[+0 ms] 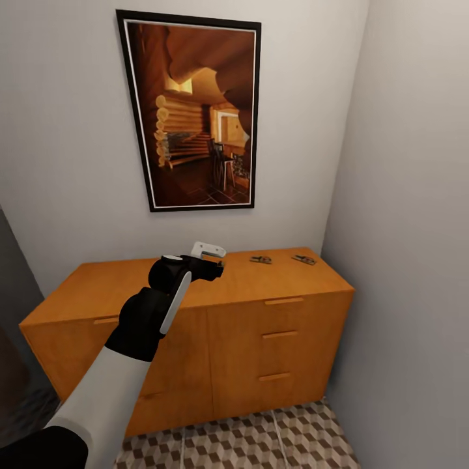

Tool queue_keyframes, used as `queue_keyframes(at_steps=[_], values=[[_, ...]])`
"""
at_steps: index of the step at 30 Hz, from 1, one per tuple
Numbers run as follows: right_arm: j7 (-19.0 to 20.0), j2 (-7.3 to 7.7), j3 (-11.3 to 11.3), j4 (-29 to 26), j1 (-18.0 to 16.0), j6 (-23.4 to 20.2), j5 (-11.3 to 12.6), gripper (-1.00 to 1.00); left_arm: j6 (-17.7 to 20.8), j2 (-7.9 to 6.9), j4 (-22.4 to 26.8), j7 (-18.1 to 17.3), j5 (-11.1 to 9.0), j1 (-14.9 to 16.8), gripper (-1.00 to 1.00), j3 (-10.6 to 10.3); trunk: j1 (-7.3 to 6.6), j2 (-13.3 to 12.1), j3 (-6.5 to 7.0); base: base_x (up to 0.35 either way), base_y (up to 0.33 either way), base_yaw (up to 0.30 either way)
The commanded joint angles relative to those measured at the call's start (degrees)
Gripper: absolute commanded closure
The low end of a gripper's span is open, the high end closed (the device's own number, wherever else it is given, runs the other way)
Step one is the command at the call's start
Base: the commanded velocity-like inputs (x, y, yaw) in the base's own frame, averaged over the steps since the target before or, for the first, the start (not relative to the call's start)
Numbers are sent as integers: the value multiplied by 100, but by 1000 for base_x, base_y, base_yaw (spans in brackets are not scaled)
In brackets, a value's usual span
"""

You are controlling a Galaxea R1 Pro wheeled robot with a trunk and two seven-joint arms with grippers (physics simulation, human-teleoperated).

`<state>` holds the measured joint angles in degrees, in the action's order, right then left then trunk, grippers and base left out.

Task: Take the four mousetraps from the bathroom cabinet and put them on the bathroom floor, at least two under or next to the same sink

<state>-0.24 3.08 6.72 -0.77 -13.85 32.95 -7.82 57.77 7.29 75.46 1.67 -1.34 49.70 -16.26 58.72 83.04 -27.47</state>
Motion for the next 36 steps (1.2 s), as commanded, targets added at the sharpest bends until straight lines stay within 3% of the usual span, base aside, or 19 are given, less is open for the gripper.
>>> queue_keyframes(at_steps=[1,24,36], values=[[24,1,49,5,-4,19,-35,100,24,0,4,18,-13,5,-100,-2,1,3,-11,95,0,0],[24,-9,49,6,-4,18,-35,100,24,0,-1,18,-12,5,-100,0,1,3,-27,79,0,0],[24,-12,42,6,-4,18,-35,100,24,0,-6,18,-13,5,-100,0,1,3,-27,231,0,0]])
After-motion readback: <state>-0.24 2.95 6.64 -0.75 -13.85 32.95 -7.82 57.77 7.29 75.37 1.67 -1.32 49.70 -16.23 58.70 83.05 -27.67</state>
